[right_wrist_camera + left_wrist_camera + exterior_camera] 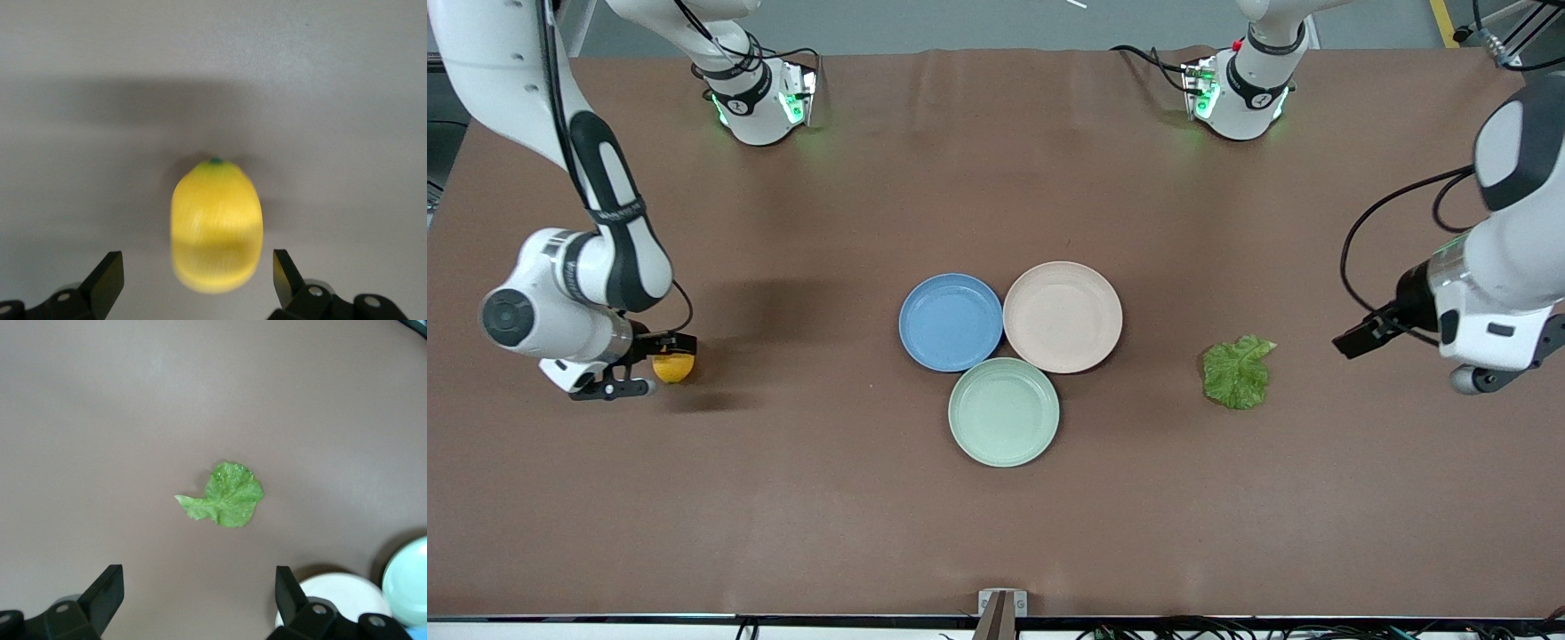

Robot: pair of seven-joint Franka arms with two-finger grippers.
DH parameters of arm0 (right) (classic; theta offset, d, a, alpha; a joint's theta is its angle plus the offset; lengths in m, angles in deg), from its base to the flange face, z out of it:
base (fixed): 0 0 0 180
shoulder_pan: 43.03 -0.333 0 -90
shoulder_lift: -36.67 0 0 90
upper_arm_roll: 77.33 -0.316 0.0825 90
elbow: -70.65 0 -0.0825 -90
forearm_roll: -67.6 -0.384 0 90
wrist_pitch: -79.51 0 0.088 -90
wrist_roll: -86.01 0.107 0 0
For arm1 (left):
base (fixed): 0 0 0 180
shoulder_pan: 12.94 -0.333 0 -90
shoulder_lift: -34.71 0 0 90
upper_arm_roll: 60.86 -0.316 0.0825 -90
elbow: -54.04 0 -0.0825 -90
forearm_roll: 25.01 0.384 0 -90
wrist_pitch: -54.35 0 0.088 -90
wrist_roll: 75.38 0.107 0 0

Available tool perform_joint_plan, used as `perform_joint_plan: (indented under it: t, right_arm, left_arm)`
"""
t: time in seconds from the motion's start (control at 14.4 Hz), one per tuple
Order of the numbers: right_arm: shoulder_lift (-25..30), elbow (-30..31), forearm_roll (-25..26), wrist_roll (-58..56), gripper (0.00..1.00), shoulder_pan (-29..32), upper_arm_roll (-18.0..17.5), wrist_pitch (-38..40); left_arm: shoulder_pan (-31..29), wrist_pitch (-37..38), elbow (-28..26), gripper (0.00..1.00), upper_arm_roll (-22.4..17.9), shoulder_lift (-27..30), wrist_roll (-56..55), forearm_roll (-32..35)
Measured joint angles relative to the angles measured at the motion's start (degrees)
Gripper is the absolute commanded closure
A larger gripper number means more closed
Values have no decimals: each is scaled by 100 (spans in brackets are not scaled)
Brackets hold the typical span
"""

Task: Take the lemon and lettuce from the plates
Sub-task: 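Open the right gripper to release the lemon while the left gripper withdraws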

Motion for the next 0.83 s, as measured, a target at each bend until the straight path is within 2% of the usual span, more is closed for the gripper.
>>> perform_joint_plan:
  t: [0.28,0.55,0.62,0.83]
  right_arm:
    - [1087,-884,1,144,2,0,-4,2047]
    - [1975,-1102,5,298,1,-1,-43,3011]
    - [2136,-1110,6,329,1,-4,-64,3125]
    - [2366,-1473,26,356,2,-27,-102,3636]
  left_arm:
    - [-29,367,23,0,3,419,1029,-33]
    - [8,549,-43,0,-104,865,1764,-42]
    - [143,571,-143,0,-352,998,2034,-101]
    - [873,571,-536,0,-1599,1393,2708,-612]
